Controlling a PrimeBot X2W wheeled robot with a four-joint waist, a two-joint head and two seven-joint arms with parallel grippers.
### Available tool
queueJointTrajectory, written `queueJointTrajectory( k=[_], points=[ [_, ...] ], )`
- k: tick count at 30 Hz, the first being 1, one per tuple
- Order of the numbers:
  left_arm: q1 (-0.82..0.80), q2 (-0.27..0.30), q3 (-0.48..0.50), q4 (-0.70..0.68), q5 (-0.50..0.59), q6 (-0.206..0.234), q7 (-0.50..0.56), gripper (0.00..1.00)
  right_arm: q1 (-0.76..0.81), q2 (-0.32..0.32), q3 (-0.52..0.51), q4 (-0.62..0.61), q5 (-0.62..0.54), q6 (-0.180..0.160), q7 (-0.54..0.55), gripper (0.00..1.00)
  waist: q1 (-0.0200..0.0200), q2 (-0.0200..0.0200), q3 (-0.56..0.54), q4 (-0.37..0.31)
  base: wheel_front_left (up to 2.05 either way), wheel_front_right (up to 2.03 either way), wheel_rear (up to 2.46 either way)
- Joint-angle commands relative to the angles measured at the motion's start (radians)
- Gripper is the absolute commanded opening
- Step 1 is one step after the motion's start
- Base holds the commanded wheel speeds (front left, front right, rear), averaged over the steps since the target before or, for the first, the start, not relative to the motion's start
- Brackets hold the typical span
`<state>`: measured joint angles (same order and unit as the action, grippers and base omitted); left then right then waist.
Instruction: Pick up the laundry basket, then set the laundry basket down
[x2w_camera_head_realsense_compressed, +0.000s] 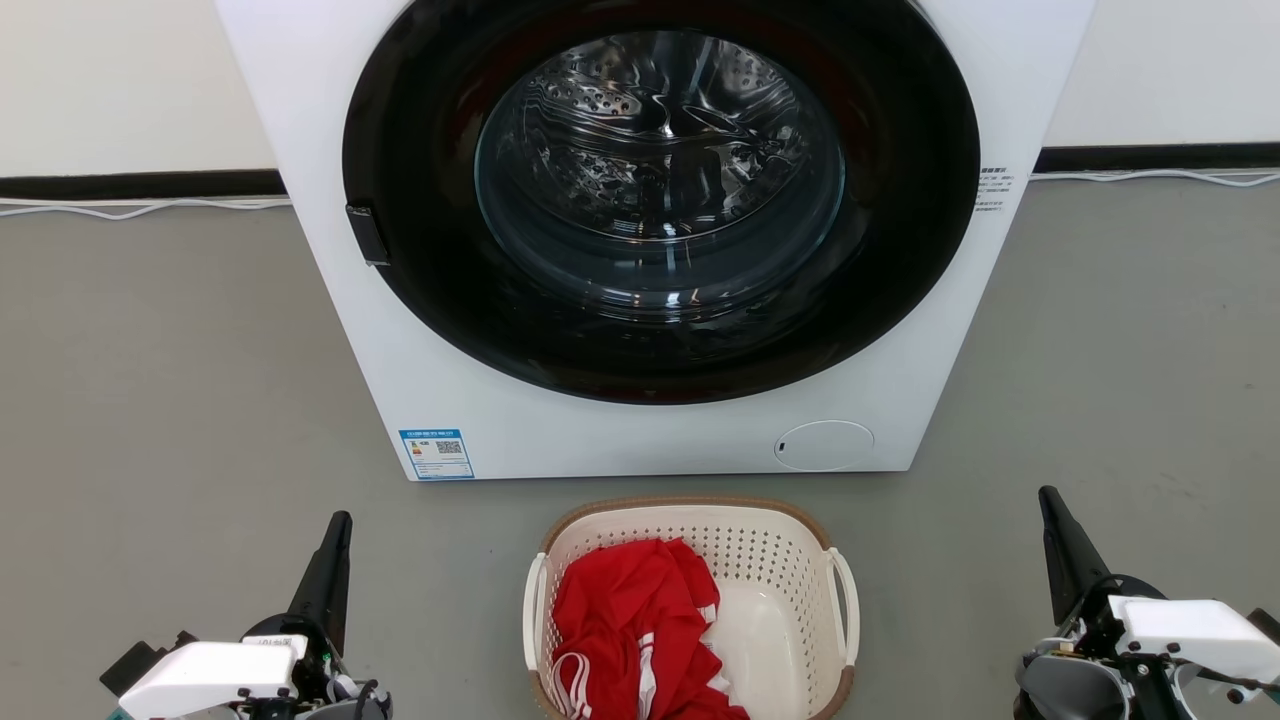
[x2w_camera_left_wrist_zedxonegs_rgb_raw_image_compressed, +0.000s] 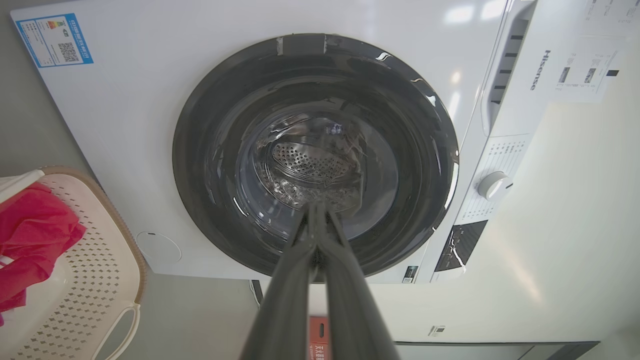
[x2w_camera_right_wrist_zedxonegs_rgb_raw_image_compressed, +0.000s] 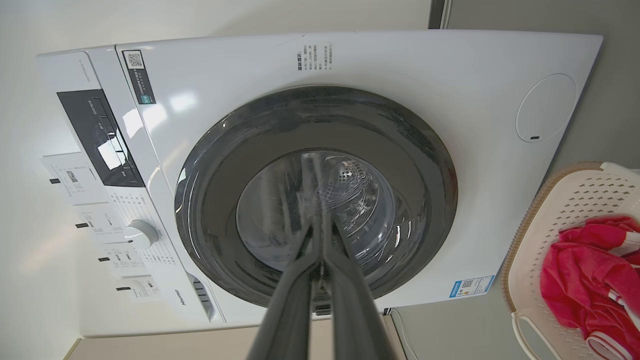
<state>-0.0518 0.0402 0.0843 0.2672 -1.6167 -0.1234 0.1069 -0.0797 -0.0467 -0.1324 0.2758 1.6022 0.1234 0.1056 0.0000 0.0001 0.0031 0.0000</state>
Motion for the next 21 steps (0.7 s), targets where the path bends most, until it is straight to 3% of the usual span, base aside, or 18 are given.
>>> queueJointTrajectory(
  k=[1,12,13,21],
  points=[
    [-0.056,0.01,0.029,-0.022,0.008,-0.007,0.006,0.0,-0.028,-0.004,0.019,-0.031,0.007,0.007,0.007,0.0,0.0,-0.0001,0.0,0.0,0.0,0.0,0.0],
    [-0.056,0.01,0.029,-0.022,0.008,-0.007,0.006,0.0,-0.028,-0.004,0.019,-0.031,0.007,0.007,0.007,0.0,0.0,-0.0001,0.0,0.0,0.0,0.0,0.0],
    [0.001,0.0,0.0,0.003,0.0,0.0,-0.001,1.0,0.001,0.0,0.0,0.003,-0.001,0.0,0.0,1.0,0.0,-0.0001,0.0,0.0,0.0,0.0,0.0],
    [0.015,-0.007,-0.003,0.026,0.002,0.0,-0.013,1.0,0.011,0.004,0.012,0.02,-0.005,0.0,-0.011,1.0,0.0011,-0.0001,0.0,0.0,0.0,0.0,0.0]
  ],
)
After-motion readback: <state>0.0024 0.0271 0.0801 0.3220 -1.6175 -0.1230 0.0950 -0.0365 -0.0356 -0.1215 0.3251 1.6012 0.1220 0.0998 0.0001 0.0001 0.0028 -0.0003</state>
